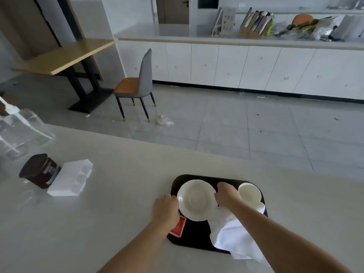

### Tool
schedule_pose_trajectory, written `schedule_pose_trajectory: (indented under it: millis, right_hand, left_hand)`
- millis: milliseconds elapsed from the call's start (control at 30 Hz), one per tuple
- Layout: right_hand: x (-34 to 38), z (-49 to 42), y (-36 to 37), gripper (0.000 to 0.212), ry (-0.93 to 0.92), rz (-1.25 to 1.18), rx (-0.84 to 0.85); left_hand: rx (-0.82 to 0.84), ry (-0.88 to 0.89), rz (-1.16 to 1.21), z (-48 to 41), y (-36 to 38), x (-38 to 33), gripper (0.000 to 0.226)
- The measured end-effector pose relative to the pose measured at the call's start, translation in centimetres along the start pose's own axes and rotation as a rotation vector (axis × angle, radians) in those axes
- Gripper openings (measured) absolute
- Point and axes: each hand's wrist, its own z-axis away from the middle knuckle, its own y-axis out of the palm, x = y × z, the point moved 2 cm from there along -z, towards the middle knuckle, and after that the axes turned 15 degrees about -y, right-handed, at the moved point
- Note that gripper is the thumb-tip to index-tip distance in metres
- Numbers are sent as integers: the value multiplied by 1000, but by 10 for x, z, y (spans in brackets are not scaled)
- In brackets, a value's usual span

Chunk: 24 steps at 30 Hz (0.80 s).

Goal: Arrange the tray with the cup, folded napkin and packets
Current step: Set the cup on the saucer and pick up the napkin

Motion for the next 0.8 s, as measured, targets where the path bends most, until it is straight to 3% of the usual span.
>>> schedule_pose_trajectory:
  millis: [133,367,600,800]
  right_hand:
    - [-4,-2,4,27,39,67,51]
    - [-10,-15,18,23,52,55,69]
    - [-13,-24,23,25,75,46,50]
    - [-8,-33,26,24,50,-29,31]
  left_hand:
    - [19,-29,46,-12,9,1,11]
    - [93,-138,328,-27,20,-4,7]
    - [135,-170,408,-29,25,-7,11]
    - [97,-248,598,-34,16,-8,18]
